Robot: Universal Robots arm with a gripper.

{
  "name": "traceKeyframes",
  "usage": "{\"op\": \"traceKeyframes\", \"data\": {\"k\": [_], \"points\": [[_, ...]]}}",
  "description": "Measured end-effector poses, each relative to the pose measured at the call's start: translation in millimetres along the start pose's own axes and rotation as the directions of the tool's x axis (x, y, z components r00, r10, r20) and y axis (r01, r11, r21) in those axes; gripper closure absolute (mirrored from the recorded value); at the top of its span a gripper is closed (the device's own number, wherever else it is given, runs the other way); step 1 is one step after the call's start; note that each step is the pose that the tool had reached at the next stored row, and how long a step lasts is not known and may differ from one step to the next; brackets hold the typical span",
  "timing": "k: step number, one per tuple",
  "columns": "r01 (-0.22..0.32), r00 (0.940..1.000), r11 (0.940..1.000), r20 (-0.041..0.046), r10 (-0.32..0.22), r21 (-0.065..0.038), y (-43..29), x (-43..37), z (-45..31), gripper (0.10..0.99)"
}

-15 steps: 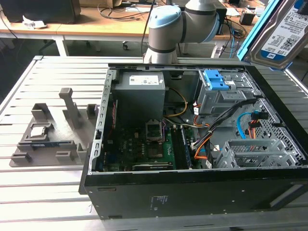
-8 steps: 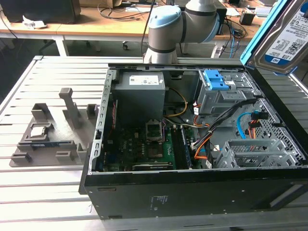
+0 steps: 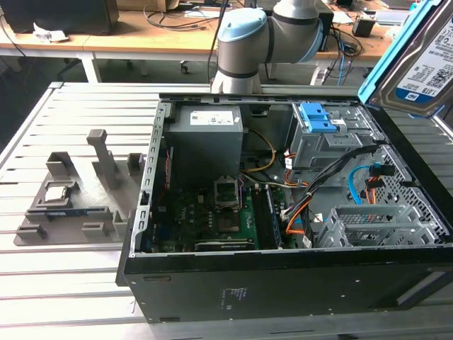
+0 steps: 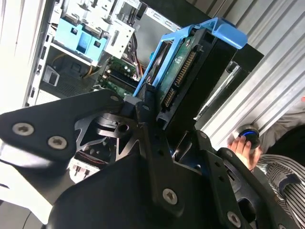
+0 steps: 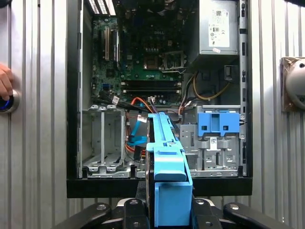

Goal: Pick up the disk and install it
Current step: 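Pick up the disk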

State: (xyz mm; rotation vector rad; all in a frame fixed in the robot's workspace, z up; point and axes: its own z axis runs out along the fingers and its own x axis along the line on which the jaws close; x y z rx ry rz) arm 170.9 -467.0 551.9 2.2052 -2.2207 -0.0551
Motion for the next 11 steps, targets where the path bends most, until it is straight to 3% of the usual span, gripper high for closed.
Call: {"op": "traceKeyframes", "data": {"k": [11], "points": [[0.0, 1.0, 1.0, 0.0, 0.0, 0.0, -0.2, 29.3, -0.5, 0.722]]}}
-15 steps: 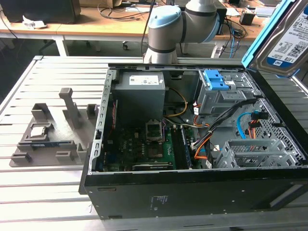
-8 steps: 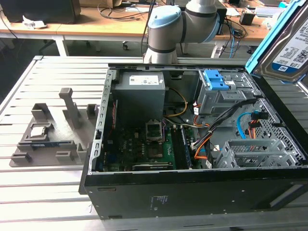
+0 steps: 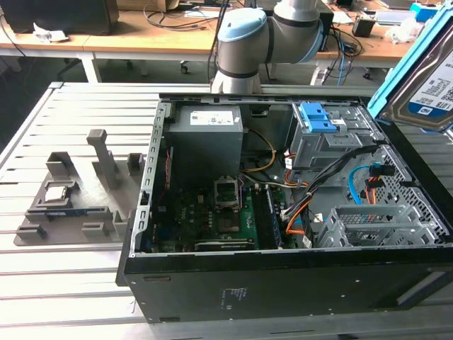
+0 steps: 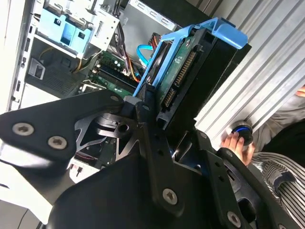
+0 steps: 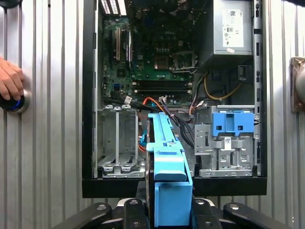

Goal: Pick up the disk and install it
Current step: 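Pick up the disk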

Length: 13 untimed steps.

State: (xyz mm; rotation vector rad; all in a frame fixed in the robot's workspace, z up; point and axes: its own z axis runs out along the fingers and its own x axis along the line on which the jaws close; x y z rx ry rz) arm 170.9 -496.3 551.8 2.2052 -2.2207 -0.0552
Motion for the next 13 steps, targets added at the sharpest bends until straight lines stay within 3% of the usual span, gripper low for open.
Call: {"op": "traceKeyframes", "data": {"k": [11, 13], "points": [[0.0, 1.0, 1.0, 0.0, 0.0, 0.0, -0.2, 31.0, -0.5, 0.722], [0.0, 1.0, 1.0, 0.0021, 0.0, 0.0, -0.2, 41.1, -0.6, 0.722]]}}
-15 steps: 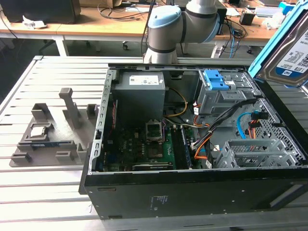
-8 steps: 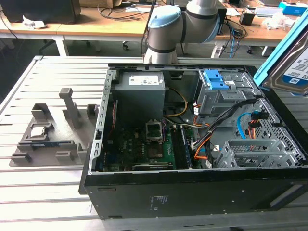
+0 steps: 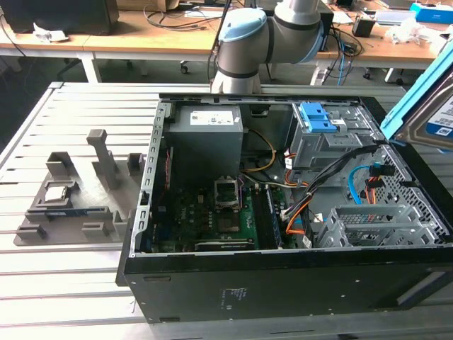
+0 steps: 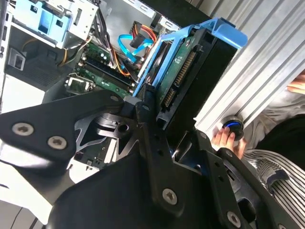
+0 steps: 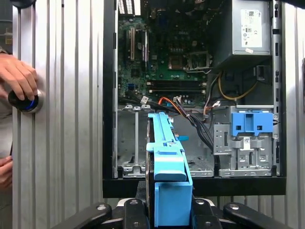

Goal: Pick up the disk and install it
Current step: 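Pick up the disk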

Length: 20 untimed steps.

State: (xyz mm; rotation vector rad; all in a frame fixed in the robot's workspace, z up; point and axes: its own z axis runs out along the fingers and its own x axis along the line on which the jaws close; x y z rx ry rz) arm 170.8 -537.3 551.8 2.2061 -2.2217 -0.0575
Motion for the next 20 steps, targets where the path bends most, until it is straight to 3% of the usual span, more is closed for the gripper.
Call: {"op": "traceKeyframes", "data": {"k": [3, 6, 8, 16, 20], "points": [[0.001, 0.9996, 1.0, 0.0278, -0.001, 0.0, -0.1, 10.8, -0.1, 0.722], [0.002, 0.9987, 1.0, 0.0501, -0.002, 0.0, -0.2, 19.0, -0.1, 0.722], [0.002, 0.9987, 1.0, 0.0507, -0.002, 0.0, 0.5, 22.9, 1.4, 0.722], [-0.004, 0.9988, 1.0, 0.0483, 0.004, 0.0, 2.5, 25.6, 12.4, 0.722], [-0.004, 0.9989, 1.0, 0.0477, 0.004, 0.0, 3.2, 28.1, 22.7, 0.722]]}}
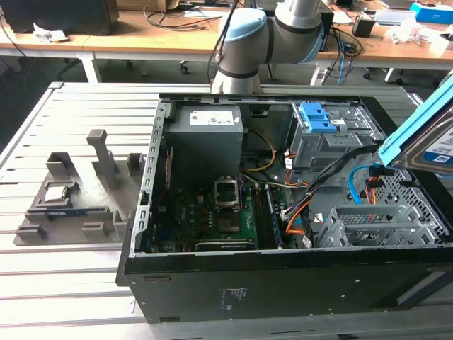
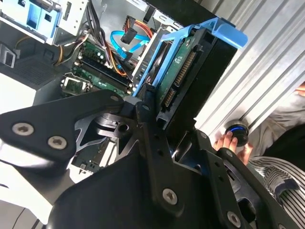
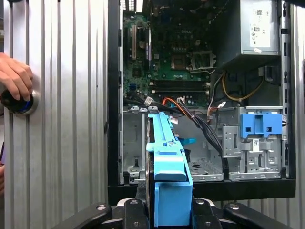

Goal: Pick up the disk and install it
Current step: 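Pick up the disk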

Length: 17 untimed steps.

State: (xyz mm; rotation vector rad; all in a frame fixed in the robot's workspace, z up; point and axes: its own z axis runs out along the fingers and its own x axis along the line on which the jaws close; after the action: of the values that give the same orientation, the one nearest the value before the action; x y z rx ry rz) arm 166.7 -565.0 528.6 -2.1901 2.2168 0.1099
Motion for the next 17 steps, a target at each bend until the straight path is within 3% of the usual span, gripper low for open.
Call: {"op": "traceKeyframes", "data": {"k": [6, 12, 17], "points": [[0.0, 1.0, 1.0, -0.0001, 0.0, -0.003, -0.4, 4.9, 13.9, 0.722], [0.0, 1.0, 1.0, 0.0, 0.0, -0.005, -1.2, 9.6, 36.6, 0.722], [-0.001, 1.0, 1.0, 0.0, 0.001, -0.006, -1.5, 11.0, 48.0, 0.722]]}}
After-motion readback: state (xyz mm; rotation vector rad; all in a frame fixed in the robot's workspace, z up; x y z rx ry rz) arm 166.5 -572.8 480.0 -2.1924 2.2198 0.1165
